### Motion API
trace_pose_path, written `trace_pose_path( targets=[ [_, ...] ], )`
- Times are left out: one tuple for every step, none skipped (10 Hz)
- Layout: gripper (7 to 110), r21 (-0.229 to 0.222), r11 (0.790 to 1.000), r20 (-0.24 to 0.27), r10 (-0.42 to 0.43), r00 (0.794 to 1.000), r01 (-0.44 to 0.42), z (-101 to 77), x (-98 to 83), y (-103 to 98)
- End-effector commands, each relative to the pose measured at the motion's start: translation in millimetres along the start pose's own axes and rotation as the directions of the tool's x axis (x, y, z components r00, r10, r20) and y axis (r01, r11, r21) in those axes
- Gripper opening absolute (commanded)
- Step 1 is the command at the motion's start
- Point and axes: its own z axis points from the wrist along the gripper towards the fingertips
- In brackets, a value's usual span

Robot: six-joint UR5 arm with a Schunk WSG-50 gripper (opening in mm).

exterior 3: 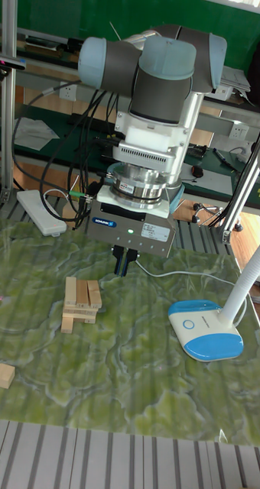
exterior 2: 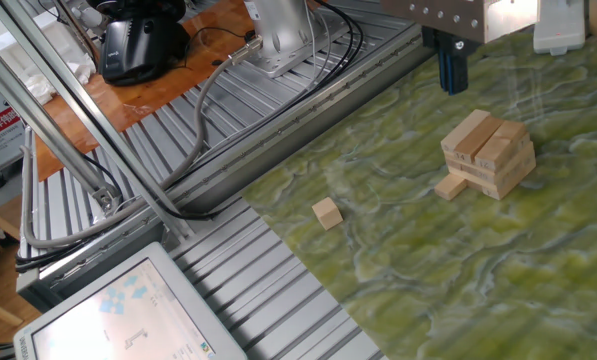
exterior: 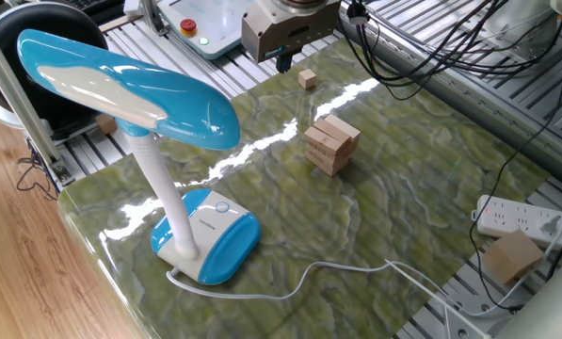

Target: Turn on the desk lamp by pressing the button

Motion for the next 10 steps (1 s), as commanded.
trace_pose_path(
  targets=[
    [7,0.003,1.000,0.004,-0.018,1.000,0.018,0.0,-1.5,-3.8],
    [7,-0.025,0.999,0.010,-0.029,1.000,0.029,0.2,-2.9,3.6],
    [7,-0.041,0.998,0.004,-0.037,0.999,0.037,-0.5,-1.4,9.5],
    [7,-0.047,0.997,-0.041,-0.057,0.998,0.055,-0.9,10.2,12.7],
    [7,-0.041,0.996,-0.099,-0.085,0.991,0.082,-0.2,25.8,12.6],
    [7,-0.028,0.998,-0.120,-0.066,0.991,0.063,0.0,31.5,13.5],
    [7,-0.029,0.998,-0.130,-0.066,0.989,0.063,-0.6,33.8,14.7],
    [7,-0.038,0.997,-0.135,-0.069,0.988,0.065,-0.2,35.2,17.0],
    [7,-0.032,0.997,-0.134,-0.080,0.988,0.077,0.4,35.0,14.9],
    [7,-0.014,0.994,-0.131,-0.108,0.985,0.107,0.6,33.9,9.1]
  ],
)
